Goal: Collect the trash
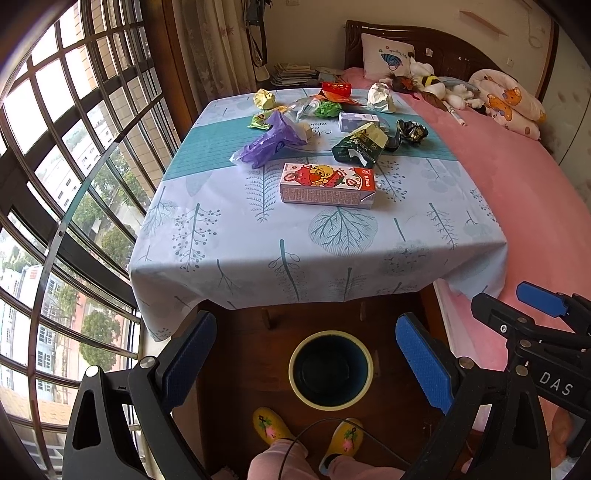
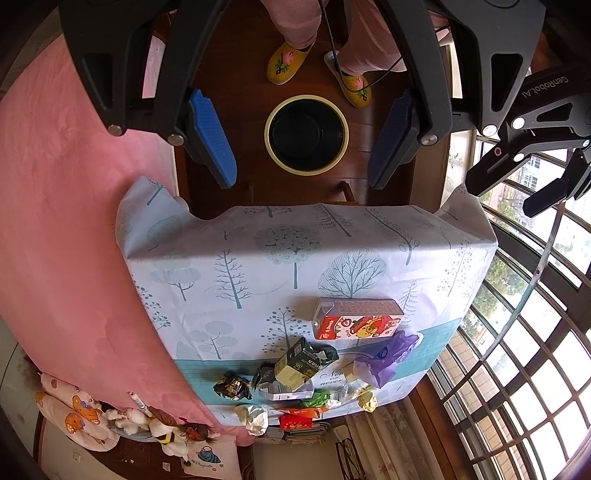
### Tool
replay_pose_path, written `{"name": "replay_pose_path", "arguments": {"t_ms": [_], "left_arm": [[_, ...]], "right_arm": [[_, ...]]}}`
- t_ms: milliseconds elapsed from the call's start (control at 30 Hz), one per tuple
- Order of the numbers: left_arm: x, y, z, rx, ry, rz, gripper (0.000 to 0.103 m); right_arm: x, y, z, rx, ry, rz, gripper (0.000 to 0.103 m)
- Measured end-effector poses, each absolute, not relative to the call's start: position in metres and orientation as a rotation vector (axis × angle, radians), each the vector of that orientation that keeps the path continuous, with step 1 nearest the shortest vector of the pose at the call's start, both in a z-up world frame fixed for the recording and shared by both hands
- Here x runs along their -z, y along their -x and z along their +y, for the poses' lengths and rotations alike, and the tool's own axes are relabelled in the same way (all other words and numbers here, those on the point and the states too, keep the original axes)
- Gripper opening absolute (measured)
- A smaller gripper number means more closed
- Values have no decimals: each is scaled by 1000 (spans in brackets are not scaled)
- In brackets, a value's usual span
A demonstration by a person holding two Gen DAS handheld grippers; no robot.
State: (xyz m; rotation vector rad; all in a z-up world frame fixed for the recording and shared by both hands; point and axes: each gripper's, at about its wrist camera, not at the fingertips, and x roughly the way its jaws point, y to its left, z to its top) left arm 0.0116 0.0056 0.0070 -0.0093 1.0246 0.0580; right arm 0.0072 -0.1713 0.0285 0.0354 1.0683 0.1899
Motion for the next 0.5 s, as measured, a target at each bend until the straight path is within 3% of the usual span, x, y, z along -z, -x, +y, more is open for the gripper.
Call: {"name": "replay_pose_path", "arguments": {"t_ms": [500], "left_arm": [[-34, -47, 19, -124, -38, 1012, 99]], "right_arm": [[-47, -50, -163, -236, -77, 1022, 72]]}}
